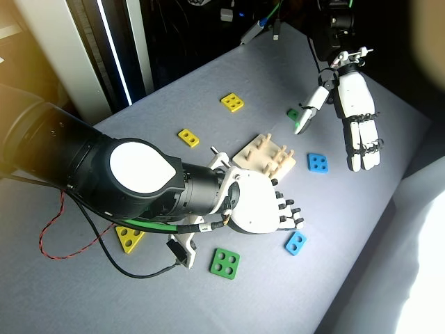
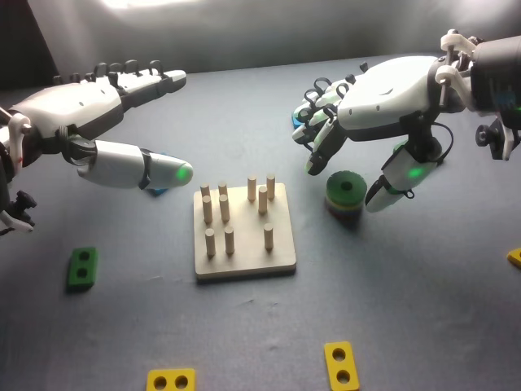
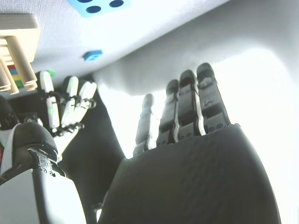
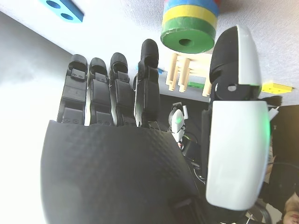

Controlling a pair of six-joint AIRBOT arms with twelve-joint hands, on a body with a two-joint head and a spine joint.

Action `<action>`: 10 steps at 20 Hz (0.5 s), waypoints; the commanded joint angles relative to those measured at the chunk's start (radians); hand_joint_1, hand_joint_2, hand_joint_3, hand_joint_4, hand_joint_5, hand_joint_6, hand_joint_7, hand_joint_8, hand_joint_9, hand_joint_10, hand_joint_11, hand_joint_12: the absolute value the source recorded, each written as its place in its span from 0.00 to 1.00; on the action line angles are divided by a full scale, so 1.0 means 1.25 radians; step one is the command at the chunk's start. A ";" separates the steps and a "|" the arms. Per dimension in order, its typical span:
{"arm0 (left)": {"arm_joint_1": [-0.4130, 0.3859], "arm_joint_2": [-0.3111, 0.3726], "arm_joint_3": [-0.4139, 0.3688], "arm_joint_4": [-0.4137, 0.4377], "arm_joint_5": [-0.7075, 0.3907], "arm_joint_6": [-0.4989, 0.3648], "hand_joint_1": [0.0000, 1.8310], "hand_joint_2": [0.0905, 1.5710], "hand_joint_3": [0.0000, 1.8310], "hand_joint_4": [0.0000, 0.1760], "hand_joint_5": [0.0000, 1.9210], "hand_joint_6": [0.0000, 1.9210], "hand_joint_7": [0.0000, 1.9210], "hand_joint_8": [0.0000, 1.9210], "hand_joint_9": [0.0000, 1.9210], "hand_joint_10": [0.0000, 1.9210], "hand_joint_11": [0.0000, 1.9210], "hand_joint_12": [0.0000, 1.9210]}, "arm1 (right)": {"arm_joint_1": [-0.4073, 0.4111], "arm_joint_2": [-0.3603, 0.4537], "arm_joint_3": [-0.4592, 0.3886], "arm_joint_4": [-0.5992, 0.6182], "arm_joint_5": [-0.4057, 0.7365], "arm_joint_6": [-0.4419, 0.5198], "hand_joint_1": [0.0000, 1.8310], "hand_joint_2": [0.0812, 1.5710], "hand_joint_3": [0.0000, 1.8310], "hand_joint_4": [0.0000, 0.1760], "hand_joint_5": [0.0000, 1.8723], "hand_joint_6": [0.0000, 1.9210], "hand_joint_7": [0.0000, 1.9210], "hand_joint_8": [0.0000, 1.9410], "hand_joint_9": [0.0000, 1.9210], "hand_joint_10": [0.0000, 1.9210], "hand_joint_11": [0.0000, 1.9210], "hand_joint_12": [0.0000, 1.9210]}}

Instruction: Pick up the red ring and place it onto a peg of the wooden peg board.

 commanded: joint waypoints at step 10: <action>-0.012 -0.003 0.008 -0.006 -0.087 -0.004 0.20 0.60 0.00 0.99 0.00 0.00 0.00 0.00 0.00 0.00 0.00 0.00 | 0.005 -0.012 0.006 0.030 0.010 0.004 0.54 0.60 0.00 0.00 0.38 0.03 0.14 0.00 0.02 0.00 0.00 0.00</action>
